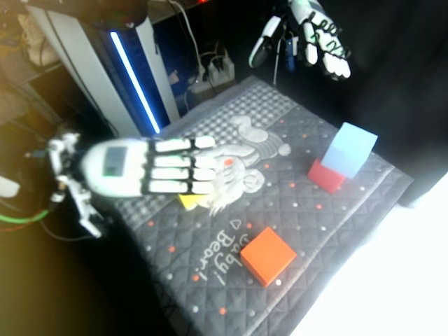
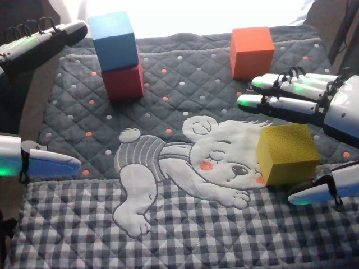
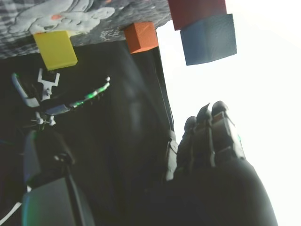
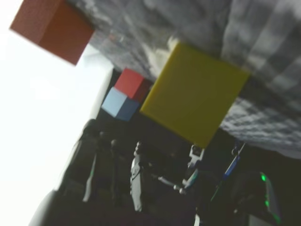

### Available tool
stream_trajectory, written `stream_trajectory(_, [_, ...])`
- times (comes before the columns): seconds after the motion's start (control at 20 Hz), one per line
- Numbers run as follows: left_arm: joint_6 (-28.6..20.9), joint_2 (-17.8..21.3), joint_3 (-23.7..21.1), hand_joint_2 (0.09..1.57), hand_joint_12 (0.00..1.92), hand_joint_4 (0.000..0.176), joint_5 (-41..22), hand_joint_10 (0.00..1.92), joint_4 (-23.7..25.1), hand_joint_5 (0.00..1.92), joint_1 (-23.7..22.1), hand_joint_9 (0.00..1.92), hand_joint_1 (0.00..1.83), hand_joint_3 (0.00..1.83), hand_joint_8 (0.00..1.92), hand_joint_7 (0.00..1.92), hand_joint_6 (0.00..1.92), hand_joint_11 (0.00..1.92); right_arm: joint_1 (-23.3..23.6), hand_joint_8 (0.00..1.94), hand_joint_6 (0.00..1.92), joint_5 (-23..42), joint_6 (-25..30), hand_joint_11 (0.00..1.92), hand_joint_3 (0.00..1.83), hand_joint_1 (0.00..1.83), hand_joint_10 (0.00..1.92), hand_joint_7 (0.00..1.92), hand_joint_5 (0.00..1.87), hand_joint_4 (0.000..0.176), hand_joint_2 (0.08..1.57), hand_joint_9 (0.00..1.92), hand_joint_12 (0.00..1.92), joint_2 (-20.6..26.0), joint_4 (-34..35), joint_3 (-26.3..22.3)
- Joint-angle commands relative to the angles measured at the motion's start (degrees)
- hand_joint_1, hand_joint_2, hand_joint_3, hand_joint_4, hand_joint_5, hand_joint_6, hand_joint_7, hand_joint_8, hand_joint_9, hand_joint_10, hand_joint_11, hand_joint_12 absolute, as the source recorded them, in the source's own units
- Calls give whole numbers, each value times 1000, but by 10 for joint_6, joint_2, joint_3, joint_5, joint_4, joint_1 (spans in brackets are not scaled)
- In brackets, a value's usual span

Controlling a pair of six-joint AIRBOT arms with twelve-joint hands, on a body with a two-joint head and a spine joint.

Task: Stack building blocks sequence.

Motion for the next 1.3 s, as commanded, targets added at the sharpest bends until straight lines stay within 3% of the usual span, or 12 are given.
stream_trajectory(0.0, [-10, -4, 6, 780, 0, 176, -68, 0, -11, 0, -4, 0, 848, 10, 0, 0, 0, 0, 7, 1, 1, 48, 12, 81, 0, 779, 0, 100, 108, 176, 825, 221, 823, -3, 9, 5])
stream_trajectory(0.05, [-11, -5, 7, 786, 0, 176, -67, 0, -11, 0, -4, 0, 853, 12, 0, 0, 0, 0, 8, 0, 0, 40, 16, 145, 0, 808, 16, 137, 123, 176, 840, 323, 1114, -7, 5, 9])
stream_trajectory(0.15, [-11, -6, 7, 783, 0, 176, -64, 0, -11, 7, -4, 0, 895, 7, 0, 0, 3, 0, 10, 9, 6, 33, 17, 188, 4, 921, 21, 312, 294, 105, 916, 450, 1234, -8, 4, 12])
stream_trajectory(0.2, [-11, -7, 7, 788, 0, 176, -63, 0, -12, 6, -4, 0, 890, 9, 0, 0, 2, 0, 10, 63, 30, 32, 17, 308, 7, 1112, 141, 601, 572, 31, 978, 717, 1410, -8, 4, 14])
stream_trajectory(0.25, [-12, -7, 7, 793, 0, 176, -63, 0, -13, 7, -1, 0, 894, 10, 0, 0, 2, 0, 12, 98, 17, 32, 17, 462, 2, 1222, 284, 856, 776, 0, 1030, 910, 1481, -8, 3, 15])
stream_trajectory(0.3, [-13, -7, 7, 797, 0, 176, -63, 0, -14, 15, 1, 0, 886, 11, 0, 0, 5, 0, 15, 583, 427, 32, 17, 812, 1, 1364, 883, 1081, 1018, 0, 1043, 1092, 1479, -6, 3, 15])
stream_trajectory(0.35, [-13, -8, 7, 802, 0, 176, -64, 0, -15, 17, 3, 0, 880, 12, 0, 0, 5, 0, 19, 759, 655, 32, 17, 964, 0, 1382, 1062, 1075, 1020, 0, 1063, 1090, 1415, -5, 2, 15])
stream_trajectory(0.45, [-15, -8, 7, 803, 0, 176, -66, 0, -18, 10, 7, 0, 878, 11, 0, 0, 2, 0, 35, 1414, 959, 33, 17, 657, 1, 1206, 1298, 799, 916, 0, 1187, 754, 1737, 0, -6, 15])
stream_trajectory(0.8, [-18, -12, 7, 788, 0, 158, -72, 0, -23, 16, 13, 0, 896, 1, 0, 0, 4, 0, 109, 1327, 680, 79, 16, 890, 0, 1260, 1533, 947, 1006, 0, 1133, 927, 1716, 8, 0, 33])
stream_trajectory(0.9, [-18, -13, 8, 784, 0, 146, -73, 0, -23, 15, 13, 0, 893, 0, 0, 0, 3, 0, 141, 1065, 827, 81, 5, 861, 0, 1239, 1115, 1018, 1015, 0, 1106, 959, 1418, 1, 12, 47])
stream_trajectory(1.1, [-23, -16, 11, 781, 0, 144, -69, 0, -22, 11, 13, 0, 817, 0, 0, 0, 1, 0, 194, 696, 638, 73, -49, 869, 0, 1385, 1113, 1125, 1096, 0, 1051, 1070, 1365, -39, 78, 92])
stream_trajectory(1.25, [-24, -16, 12, 782, 0, 128, -70, 0, -21, 11, 13, 0, 809, 0, 0, 0, 2, 0, 229, 974, 642, 26, -77, 931, 1, 1282, 993, 1125, 1055, 0, 1073, 1098, 1553, -70, 114, 130])
